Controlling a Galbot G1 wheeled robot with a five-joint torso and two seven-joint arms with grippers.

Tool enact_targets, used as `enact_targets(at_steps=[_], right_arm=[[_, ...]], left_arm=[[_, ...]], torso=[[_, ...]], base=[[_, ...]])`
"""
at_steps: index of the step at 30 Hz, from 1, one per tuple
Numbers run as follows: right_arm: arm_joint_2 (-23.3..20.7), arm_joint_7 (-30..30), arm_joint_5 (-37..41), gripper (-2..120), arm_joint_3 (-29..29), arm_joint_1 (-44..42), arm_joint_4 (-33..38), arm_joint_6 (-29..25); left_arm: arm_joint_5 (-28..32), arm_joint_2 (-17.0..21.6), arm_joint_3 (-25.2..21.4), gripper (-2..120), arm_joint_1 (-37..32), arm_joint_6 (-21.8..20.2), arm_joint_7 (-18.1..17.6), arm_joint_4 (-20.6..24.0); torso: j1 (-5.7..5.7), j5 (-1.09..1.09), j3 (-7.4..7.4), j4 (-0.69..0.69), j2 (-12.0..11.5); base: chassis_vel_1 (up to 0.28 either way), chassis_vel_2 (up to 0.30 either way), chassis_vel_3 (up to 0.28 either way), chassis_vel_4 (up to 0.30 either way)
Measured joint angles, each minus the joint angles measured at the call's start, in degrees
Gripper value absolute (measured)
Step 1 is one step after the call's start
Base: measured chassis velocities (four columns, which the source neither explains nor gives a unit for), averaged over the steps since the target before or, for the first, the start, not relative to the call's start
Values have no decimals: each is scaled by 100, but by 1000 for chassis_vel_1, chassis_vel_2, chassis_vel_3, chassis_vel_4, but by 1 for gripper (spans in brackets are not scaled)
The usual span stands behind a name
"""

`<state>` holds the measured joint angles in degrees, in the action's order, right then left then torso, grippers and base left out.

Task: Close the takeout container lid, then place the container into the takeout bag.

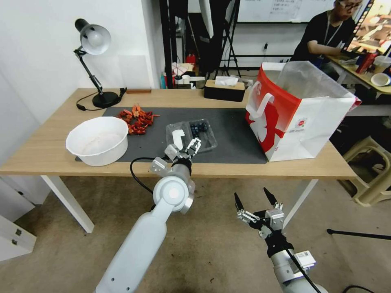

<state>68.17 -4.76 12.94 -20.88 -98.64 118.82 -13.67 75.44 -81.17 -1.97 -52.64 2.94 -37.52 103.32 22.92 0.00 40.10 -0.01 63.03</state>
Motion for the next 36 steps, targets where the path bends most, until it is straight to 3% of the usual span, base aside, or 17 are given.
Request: enact_targets(at_steps=[4,7,9,23,36], right_arm=[[14,9,-17,100,10,-4,-12,-3],[16,16,-27,100,12,-7,-15,-7],[13,20,-32,100,13,-10,-15,-10],[26,29,-108,100,-29,-117,38,-67],[74,29,-174,100,-57,-207,98,-80]], left_arm=[[-90,23,-7,100,-62,97,166,22],[-264,100,-15,100,-162,199,423,121],[-483,137,25,100,-224,259,669,260],[-1184,242,219,100,-358,448,1510,584],[-542,303,251,100,-18,135,1787,458]], torso=[[1,-1,2,0,-2],[5,0,6,9,-5],[4,1,3,6,-4],[0,0,1,2,-1],[0,0,0,2,0]], base=[[0,0,0,0],[0,0,0,0],[0,0,0,0],[0,0,0,0],[0,0,0,0]])
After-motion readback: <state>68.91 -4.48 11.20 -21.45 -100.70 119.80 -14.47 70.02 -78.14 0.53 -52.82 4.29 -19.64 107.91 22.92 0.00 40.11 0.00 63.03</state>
